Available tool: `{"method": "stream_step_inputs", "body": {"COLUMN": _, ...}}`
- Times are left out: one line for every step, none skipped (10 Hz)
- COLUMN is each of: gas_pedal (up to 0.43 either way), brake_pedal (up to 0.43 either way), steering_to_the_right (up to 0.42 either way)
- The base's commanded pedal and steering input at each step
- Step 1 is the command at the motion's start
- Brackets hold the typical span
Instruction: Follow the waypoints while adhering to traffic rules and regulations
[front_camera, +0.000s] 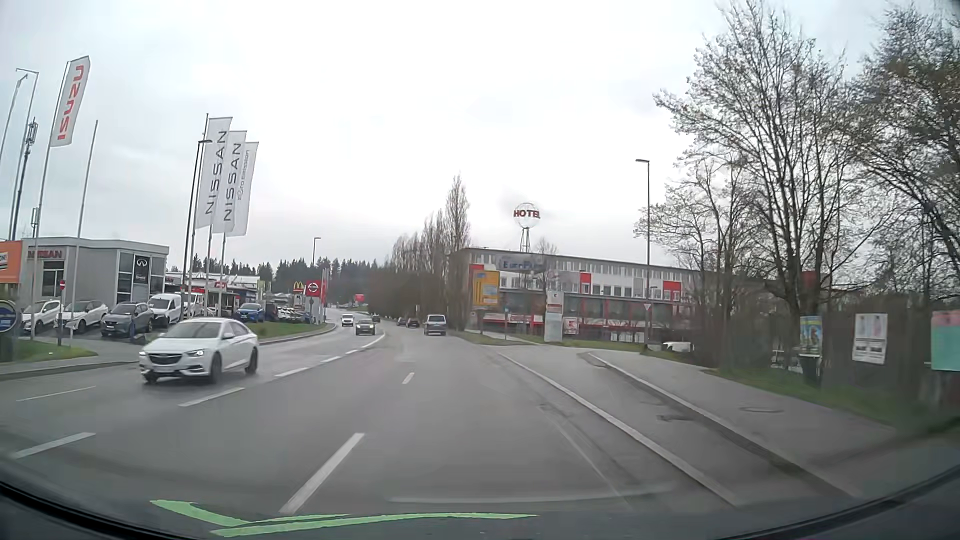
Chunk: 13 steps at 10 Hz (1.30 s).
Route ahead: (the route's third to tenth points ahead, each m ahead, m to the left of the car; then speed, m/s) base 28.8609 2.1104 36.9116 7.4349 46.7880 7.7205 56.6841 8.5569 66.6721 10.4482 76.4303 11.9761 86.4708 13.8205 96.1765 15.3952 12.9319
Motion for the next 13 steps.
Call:
{"method": "stream_step_inputs", "body": {"gas_pedal": 0.118, "brake_pedal": 0.000, "steering_to_the_right": -0.008}}
{"method": "stream_step_inputs", "body": {"gas_pedal": 0.118, "brake_pedal": 0.000, "steering_to_the_right": -0.008}}
{"method": "stream_step_inputs", "body": {"gas_pedal": 0.118, "brake_pedal": 0.000, "steering_to_the_right": -0.009}}
{"method": "stream_step_inputs", "body": {"gas_pedal": 0.118, "brake_pedal": 0.000, "steering_to_the_right": -0.009}}
{"method": "stream_step_inputs", "body": {"gas_pedal": 0.118, "brake_pedal": 0.000, "steering_to_the_right": -0.010}}
{"method": "stream_step_inputs", "body": {"gas_pedal": 0.118, "brake_pedal": 0.000, "steering_to_the_right": -0.010}}
{"method": "stream_step_inputs", "body": {"gas_pedal": 0.118, "brake_pedal": 0.000, "steering_to_the_right": -0.010}}
{"method": "stream_step_inputs", "body": {"gas_pedal": 0.118, "brake_pedal": 0.000, "steering_to_the_right": -0.010}}
{"method": "stream_step_inputs", "body": {"gas_pedal": 0.118, "brake_pedal": 0.000, "steering_to_the_right": -0.010}}
{"method": "stream_step_inputs", "body": {"gas_pedal": 0.118, "brake_pedal": 0.000, "steering_to_the_right": -0.010}}
{"method": "stream_step_inputs", "body": {"gas_pedal": 0.118, "brake_pedal": 0.000, "steering_to_the_right": -0.010}}
{"method": "stream_step_inputs", "body": {"gas_pedal": 0.118, "brake_pedal": 0.000, "steering_to_the_right": -0.010}}
{"method": "stream_step_inputs", "body": {"gas_pedal": 0.118, "brake_pedal": 0.000, "steering_to_the_right": -0.010}}
